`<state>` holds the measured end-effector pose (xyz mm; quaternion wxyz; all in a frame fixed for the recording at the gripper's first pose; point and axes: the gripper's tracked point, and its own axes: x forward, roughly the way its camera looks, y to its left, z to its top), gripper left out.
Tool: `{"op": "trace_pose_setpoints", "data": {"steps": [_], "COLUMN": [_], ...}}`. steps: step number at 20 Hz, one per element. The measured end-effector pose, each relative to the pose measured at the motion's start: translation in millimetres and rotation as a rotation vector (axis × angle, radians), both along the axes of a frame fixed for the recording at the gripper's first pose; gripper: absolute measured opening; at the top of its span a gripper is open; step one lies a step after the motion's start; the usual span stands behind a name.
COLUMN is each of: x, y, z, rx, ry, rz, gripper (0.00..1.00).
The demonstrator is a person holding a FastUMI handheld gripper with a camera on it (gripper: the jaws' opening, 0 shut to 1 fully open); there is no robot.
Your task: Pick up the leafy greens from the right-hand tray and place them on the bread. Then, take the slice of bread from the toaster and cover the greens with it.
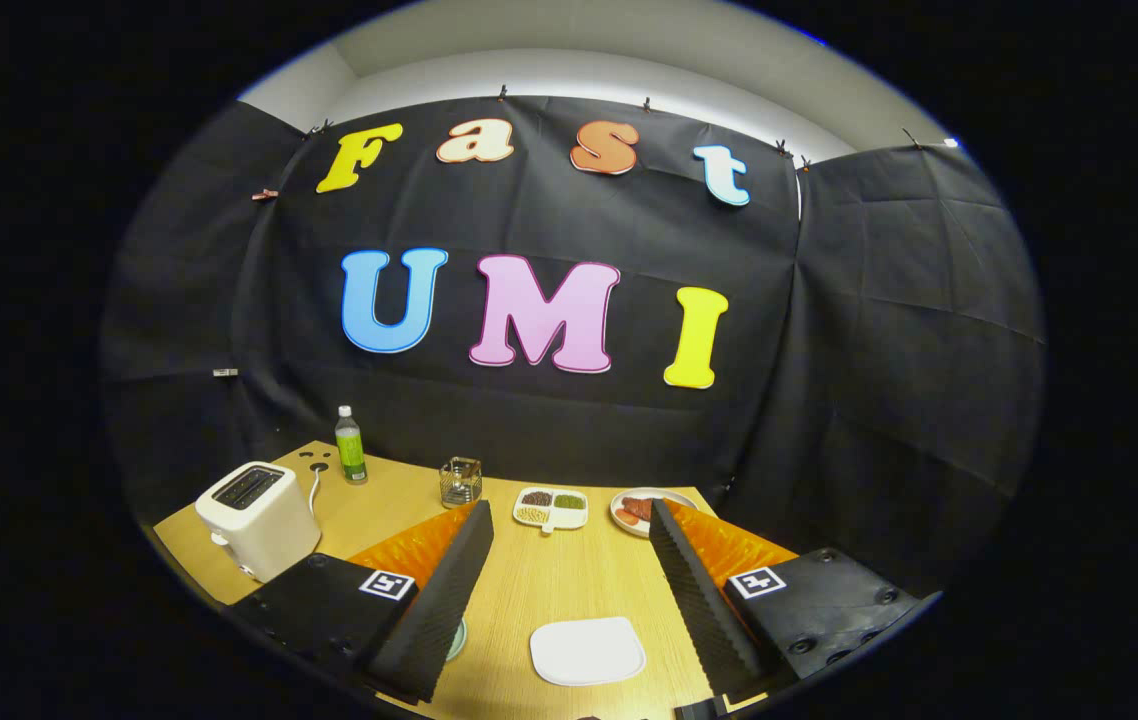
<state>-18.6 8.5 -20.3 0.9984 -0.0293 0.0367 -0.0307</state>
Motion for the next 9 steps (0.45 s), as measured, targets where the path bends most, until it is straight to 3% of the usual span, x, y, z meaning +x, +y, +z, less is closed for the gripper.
{"op": "trace_pose_setpoints", "data": {"steps": [9], "x": [10.3], "y": [5.0], "z": [-0.1], "rx": [0.034], "ry": [0.017], "rz": [-0.027], "gripper": [0.98]}}
